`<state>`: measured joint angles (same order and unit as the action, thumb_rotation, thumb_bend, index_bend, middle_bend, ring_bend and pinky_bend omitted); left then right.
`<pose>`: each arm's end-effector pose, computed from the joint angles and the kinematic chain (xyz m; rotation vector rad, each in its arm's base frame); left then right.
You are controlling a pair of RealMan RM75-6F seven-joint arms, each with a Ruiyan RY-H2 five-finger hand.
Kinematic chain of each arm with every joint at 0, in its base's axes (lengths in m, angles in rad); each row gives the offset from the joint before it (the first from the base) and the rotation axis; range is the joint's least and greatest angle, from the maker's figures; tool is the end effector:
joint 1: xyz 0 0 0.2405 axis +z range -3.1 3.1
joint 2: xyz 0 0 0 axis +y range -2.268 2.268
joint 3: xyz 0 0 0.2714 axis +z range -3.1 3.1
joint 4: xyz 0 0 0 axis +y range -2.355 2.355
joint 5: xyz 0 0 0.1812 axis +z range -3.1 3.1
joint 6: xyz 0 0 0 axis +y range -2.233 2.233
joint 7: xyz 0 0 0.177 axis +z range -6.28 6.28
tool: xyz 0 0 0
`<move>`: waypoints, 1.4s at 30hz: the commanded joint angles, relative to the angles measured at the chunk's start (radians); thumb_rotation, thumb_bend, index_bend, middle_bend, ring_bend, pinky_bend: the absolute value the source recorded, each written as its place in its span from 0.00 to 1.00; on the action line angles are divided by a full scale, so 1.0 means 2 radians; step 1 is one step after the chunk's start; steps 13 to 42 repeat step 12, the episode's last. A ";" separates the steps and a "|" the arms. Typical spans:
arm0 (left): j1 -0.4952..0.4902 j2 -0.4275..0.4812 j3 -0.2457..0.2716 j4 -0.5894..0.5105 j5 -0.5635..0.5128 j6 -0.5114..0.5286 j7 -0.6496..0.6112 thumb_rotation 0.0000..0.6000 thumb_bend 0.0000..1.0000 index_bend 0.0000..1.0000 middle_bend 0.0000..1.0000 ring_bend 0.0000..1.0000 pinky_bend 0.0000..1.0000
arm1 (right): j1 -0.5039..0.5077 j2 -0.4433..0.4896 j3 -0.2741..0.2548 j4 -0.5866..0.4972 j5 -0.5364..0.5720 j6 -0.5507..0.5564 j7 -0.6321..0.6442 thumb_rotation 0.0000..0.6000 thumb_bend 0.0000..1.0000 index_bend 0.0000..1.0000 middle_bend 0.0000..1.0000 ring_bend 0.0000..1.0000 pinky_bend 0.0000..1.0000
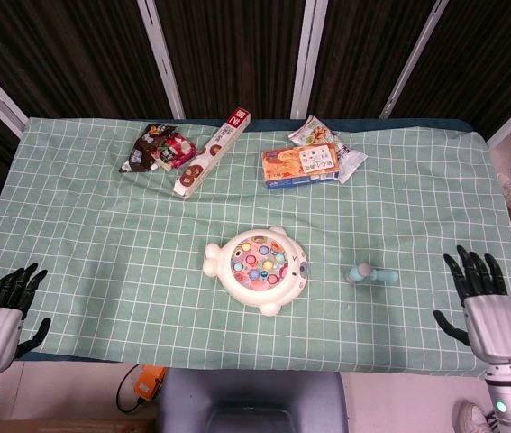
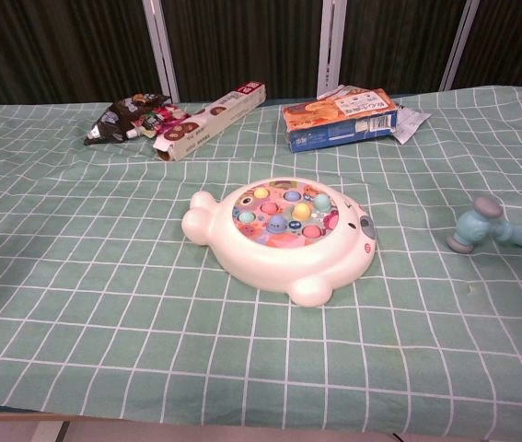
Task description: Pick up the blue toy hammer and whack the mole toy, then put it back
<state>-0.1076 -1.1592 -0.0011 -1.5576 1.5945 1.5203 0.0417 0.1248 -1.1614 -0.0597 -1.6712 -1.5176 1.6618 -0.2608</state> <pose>-0.3023 0.2106 0.1743 -1.5011 -0.8151 -0.9214 -0.2891 -0.2034 0.1847 1.4206 -0.7035 0.8525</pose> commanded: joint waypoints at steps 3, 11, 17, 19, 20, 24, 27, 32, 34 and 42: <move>0.000 -0.001 0.002 0.003 0.006 0.002 -0.002 1.00 0.36 0.00 0.00 0.00 0.11 | -0.027 -0.009 0.001 0.002 -0.022 0.020 -0.013 1.00 0.33 0.00 0.00 0.00 0.00; 0.000 0.002 0.003 -0.001 0.005 -0.002 0.003 1.00 0.35 0.00 0.01 0.00 0.11 | -0.026 -0.001 0.011 -0.005 -0.004 -0.015 -0.013 1.00 0.33 0.00 0.00 0.00 0.00; 0.000 0.003 0.004 -0.002 0.006 -0.003 0.002 1.00 0.35 0.00 0.01 0.00 0.11 | -0.027 0.000 0.012 -0.005 -0.003 -0.017 -0.013 1.00 0.33 0.00 0.00 0.00 0.00; 0.000 0.003 0.004 -0.002 0.006 -0.003 0.002 1.00 0.35 0.00 0.01 0.00 0.11 | -0.027 0.000 0.012 -0.005 -0.003 -0.017 -0.013 1.00 0.33 0.00 0.00 0.00 0.00; 0.000 0.003 0.004 -0.002 0.006 -0.003 0.002 1.00 0.35 0.00 0.01 0.00 0.11 | -0.027 0.000 0.012 -0.005 -0.003 -0.017 -0.013 1.00 0.33 0.00 0.00 0.00 0.00; 0.000 0.003 0.004 -0.002 0.006 -0.003 0.002 1.00 0.35 0.00 0.01 0.00 0.11 | -0.027 0.000 0.012 -0.005 -0.003 -0.017 -0.013 1.00 0.33 0.00 0.00 0.00 0.00; 0.000 0.003 0.004 -0.002 0.006 -0.003 0.002 1.00 0.35 0.00 0.01 0.00 0.11 | -0.027 0.000 0.012 -0.005 -0.003 -0.017 -0.013 1.00 0.33 0.00 0.00 0.00 0.00; 0.000 0.003 0.004 -0.002 0.006 -0.003 0.002 1.00 0.35 0.00 0.01 0.00 0.11 | -0.027 0.000 0.012 -0.005 -0.003 -0.017 -0.013 1.00 0.33 0.00 0.00 0.00 0.00; 0.000 0.003 0.004 -0.002 0.006 -0.003 0.002 1.00 0.35 0.00 0.01 0.00 0.11 | -0.027 0.000 0.012 -0.005 -0.003 -0.017 -0.013 1.00 0.33 0.00 0.00 0.00 0.00; 0.000 0.003 0.004 -0.002 0.006 -0.003 0.002 1.00 0.35 0.00 0.01 0.00 0.11 | -0.027 0.000 0.012 -0.005 -0.003 -0.017 -0.013 1.00 0.33 0.00 0.00 0.00 0.00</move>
